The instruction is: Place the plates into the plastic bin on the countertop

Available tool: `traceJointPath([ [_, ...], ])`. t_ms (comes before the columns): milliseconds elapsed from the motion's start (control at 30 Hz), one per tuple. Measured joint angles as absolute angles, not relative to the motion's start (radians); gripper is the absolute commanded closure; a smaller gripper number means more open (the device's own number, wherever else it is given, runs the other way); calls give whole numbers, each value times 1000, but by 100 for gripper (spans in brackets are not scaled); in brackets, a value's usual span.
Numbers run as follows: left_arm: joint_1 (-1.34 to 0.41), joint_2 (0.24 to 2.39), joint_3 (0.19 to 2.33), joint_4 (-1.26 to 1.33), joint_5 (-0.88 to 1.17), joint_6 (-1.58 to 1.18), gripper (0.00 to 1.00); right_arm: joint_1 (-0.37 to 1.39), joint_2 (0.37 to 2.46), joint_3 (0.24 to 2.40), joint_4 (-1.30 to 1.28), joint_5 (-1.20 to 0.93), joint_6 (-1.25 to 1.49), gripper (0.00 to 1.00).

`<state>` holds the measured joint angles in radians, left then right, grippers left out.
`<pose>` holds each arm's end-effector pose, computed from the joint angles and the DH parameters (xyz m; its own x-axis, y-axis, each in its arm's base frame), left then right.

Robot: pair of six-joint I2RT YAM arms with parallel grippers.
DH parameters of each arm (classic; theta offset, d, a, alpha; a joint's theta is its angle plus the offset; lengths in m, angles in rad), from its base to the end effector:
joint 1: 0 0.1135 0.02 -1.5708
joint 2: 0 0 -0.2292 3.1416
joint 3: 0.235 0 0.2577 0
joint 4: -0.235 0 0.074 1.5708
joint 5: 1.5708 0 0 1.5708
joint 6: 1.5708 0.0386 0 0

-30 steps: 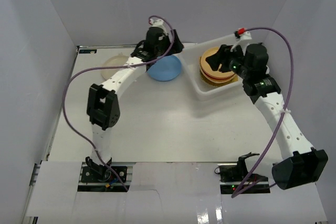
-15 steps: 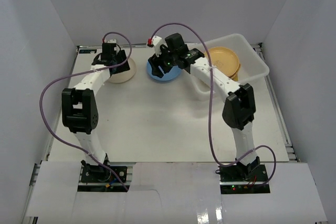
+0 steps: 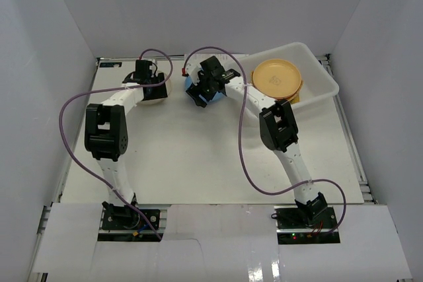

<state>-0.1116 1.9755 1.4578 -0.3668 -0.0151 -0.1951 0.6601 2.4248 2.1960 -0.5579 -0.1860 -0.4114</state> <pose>0.4265 -0.0472 0.1652 -0.7739 -0.1083 -0.6239 -0.0491 0.9926 -0.1114 0.4139 0.3303 0.1864 -0.2304 -0.6763 -0.6996 -0.8705 0.4645 -0.1624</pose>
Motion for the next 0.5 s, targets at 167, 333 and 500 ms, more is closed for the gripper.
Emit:
traceJointPath([
  [167,-112,2033,1483,-356,-19,-183,29,646,2457,2193,-532,-182,-412,46],
  [333,-112,2100,1499,-341,-28,-166,42,639,2466,2174,-498,-187,-399,60],
  [500,-113,2106,1507,-320,-68,-154,82,637,2479,2167,-452,-198,-390,84],
])
